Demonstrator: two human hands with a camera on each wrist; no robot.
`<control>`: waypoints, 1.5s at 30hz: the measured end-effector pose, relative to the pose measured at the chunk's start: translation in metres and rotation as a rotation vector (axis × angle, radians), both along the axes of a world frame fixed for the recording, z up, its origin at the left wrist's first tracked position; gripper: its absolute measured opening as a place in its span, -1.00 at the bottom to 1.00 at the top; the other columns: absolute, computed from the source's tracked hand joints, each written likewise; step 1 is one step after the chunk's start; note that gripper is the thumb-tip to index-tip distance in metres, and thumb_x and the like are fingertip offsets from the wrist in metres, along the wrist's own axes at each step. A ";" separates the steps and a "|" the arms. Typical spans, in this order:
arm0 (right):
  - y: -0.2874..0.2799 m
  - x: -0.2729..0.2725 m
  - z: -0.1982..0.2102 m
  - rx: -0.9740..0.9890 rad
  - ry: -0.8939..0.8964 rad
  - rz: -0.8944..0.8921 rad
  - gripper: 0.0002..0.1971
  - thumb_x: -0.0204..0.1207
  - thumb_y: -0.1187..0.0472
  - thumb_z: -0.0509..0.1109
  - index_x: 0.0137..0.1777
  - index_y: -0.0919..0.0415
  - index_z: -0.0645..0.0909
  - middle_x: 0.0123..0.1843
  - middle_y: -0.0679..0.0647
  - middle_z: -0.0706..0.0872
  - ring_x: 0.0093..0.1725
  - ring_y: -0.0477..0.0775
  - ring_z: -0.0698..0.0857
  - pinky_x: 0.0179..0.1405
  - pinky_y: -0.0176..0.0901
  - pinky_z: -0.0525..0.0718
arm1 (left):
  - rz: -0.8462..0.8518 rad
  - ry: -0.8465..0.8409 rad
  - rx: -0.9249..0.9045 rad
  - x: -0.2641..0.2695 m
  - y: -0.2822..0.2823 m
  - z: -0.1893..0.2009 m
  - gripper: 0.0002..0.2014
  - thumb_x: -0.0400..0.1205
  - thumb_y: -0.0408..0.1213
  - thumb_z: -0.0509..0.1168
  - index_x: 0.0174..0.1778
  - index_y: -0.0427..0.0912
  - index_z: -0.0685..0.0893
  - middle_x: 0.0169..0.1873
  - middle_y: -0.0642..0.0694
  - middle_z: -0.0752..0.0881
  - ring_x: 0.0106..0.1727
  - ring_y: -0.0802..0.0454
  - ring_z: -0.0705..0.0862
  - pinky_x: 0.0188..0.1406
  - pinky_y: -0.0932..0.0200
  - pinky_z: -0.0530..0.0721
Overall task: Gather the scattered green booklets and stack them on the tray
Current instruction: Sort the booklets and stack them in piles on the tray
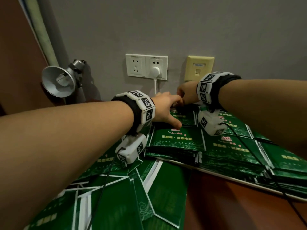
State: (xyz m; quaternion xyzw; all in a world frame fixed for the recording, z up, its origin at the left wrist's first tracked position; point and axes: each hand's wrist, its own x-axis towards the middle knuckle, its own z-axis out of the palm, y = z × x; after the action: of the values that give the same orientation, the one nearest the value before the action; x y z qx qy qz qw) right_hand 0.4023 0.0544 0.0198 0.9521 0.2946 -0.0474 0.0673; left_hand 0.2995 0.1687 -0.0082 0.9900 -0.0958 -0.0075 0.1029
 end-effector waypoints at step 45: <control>-0.076 -0.338 -0.061 -0.319 0.038 0.230 -0.77 0.52 0.11 0.30 0.12 0.14 0.64 -0.03 0.09 0.69 -0.15 0.17 0.70 -0.13 0.00 0.73 | 0.254 0.157 0.113 -0.302 -0.092 -0.066 -0.64 0.60 -0.29 0.30 0.32 -0.17 0.49 0.23 -0.20 0.49 0.34 -0.26 0.46 0.31 -0.14 0.54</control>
State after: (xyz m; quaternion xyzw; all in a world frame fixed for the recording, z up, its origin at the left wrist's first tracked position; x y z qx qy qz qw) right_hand 0.0640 -0.0220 -0.0416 0.8884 0.3914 -0.1034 0.2166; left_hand -0.0027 0.0767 -0.0740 0.9948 0.0393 -0.0770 0.0543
